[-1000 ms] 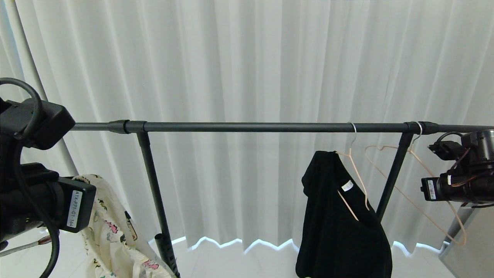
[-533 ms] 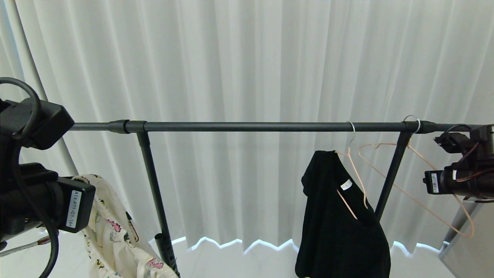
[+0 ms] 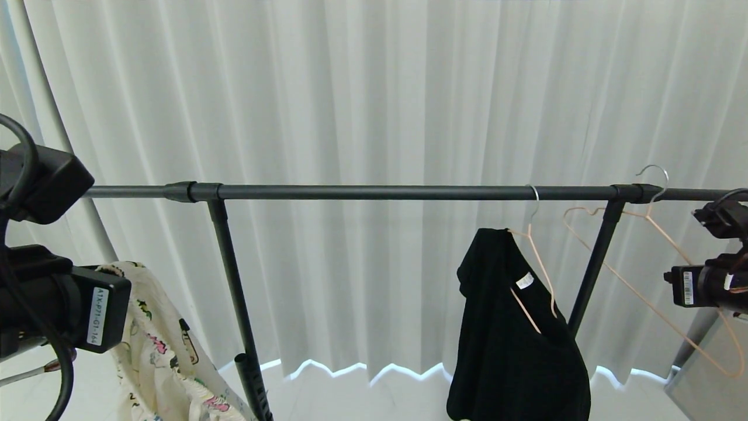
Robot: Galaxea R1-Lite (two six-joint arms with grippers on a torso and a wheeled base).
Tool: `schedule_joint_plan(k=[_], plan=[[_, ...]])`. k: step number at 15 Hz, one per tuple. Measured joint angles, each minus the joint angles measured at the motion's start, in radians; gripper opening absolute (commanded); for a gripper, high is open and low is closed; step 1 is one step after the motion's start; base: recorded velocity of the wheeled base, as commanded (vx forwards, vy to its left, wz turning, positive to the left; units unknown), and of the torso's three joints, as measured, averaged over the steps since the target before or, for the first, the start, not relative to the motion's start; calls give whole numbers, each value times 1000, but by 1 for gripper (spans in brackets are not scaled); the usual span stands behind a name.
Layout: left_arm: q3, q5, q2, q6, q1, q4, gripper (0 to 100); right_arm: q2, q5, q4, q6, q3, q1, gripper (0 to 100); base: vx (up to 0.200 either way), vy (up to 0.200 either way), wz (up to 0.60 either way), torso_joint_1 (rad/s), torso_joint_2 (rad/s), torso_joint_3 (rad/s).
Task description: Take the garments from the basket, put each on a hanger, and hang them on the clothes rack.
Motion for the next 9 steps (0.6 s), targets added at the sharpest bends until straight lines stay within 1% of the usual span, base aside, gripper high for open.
schedule_joint_plan(k=[1,6,9], plan=[[0,0,-3,0,0,0,0,-30,-1,-6,-1,27,0,0,0,0,0,0,0,0],[9,4,-11,1,2,1,0,-161,-4,-2,-2,139,-1,0,-200,0,0,2,1,4],[9,4,-13,4,2,0,0,-223,-2,5,-13,181,0,0,-200,0,0,-2,2,4]])
